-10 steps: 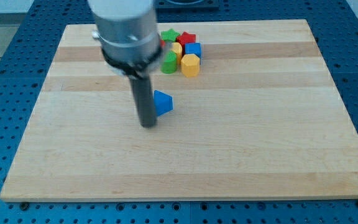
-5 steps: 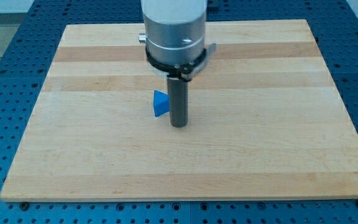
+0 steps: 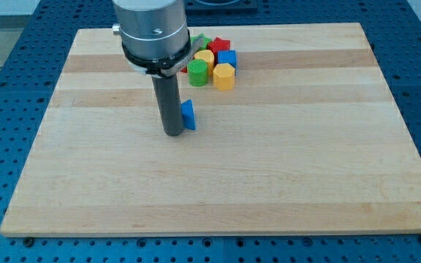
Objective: Push the blue triangle into the group of blocks
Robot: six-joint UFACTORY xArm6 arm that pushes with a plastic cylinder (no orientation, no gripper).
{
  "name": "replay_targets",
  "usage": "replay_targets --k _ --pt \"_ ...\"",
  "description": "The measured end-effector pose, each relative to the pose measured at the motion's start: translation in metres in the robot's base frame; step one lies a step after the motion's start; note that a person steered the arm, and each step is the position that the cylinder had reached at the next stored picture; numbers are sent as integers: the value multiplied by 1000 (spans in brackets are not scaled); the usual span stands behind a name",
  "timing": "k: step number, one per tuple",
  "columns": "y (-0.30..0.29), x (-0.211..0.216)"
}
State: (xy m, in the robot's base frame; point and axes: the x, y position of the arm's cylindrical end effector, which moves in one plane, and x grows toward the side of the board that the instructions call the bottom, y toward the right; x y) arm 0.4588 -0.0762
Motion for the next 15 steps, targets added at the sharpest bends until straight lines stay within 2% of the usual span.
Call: replay_targets --k 3,5,8,11,15 --pt "26 -7" --pt "7 -30" --pt "62 -37" --pt "54 -77" --pt "59 -90"
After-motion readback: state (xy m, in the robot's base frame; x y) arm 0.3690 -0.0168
